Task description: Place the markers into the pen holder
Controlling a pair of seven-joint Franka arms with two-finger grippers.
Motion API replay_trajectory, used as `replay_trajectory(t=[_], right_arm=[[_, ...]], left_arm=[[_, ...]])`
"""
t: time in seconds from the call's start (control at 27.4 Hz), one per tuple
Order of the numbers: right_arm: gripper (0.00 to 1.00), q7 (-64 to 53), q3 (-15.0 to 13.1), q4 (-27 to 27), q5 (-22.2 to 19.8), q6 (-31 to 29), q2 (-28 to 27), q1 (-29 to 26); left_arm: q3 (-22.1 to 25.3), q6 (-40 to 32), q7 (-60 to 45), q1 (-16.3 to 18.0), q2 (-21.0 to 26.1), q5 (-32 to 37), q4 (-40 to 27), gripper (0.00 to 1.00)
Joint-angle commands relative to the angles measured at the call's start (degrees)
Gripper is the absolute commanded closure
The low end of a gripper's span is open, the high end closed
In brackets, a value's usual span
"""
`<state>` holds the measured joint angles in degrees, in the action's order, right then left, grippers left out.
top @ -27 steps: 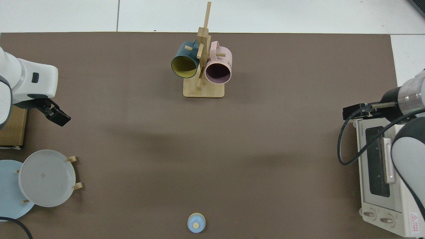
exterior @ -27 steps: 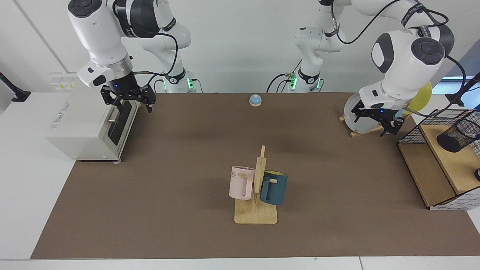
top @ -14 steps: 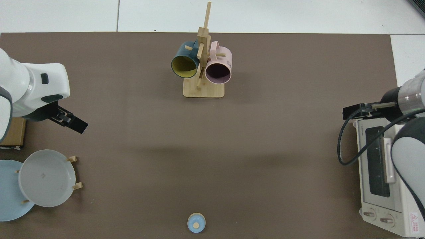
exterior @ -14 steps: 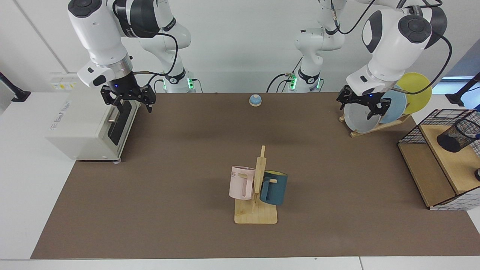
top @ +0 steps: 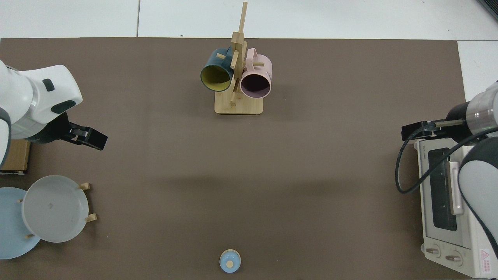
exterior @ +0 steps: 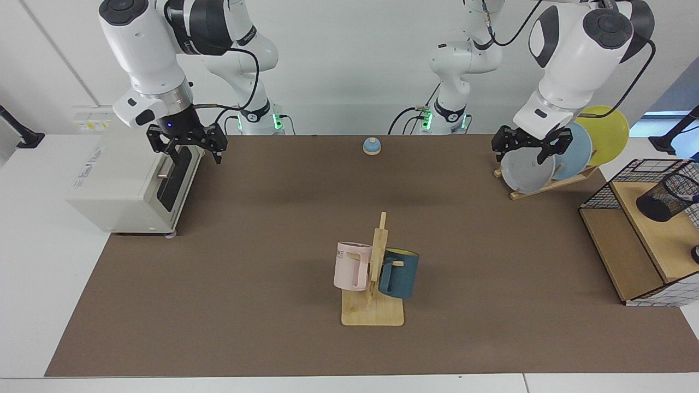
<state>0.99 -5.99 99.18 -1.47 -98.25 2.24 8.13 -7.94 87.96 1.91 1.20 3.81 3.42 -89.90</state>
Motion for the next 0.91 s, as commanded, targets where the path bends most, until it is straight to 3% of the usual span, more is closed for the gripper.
replay_trajectory(t=[0.0,0.18,0.4,0.88], right_arm=[[0.00,-1.6,0.7,0.7,0.2,-0.1,0.8,-1.1],[0.00,-1.6,0.7,0.7,0.2,-0.1,0.8,-1.1],[0.00,-1.6,0.7,0.7,0.2,-0.1,0.8,-1.1],[0.00,-1.6,0.7,0.7,0.2,-0.1,0.8,-1.1]], left_arm=[[0.9,0.4,-1.5,1.0,-1.3,-1.2,-0.9,0.00],[2.1,0.7,-0.8,0.7,-4.5,-3.3,-3.2,0.00],[2.1,6.2,-0.9,0.2,-10.8,-3.2,-12.0,0.00],[2.1,7.1,1.6,-0.1,-10.5,-3.7,-12.1,0.00]])
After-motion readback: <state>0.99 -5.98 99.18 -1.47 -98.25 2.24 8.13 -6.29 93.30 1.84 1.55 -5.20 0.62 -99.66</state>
